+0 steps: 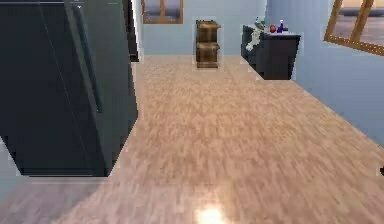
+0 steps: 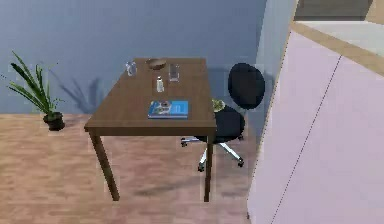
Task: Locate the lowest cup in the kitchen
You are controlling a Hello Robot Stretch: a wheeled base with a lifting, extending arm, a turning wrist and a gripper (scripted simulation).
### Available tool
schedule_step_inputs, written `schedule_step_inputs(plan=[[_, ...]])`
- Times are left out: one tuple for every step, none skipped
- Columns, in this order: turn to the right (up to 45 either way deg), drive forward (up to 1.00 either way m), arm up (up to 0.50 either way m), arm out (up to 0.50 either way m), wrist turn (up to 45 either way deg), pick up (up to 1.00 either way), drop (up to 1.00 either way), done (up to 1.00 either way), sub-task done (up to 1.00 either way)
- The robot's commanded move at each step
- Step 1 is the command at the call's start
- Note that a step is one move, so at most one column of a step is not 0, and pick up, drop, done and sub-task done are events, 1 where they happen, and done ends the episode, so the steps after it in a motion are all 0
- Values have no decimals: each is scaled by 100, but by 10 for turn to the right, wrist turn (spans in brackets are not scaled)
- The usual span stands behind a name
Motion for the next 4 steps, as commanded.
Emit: schedule_step_inputs(plan=[[120, 0, 0, 0, 0, 0, 0, 0, 0], [0, 100, 0, 0, 0, 0, 0, 0, 0], [0, 100, 0, 0, 0, 0, 0, 0, 0], [0, 100, 0, 0, 0, 0, 0, 0, 0]])
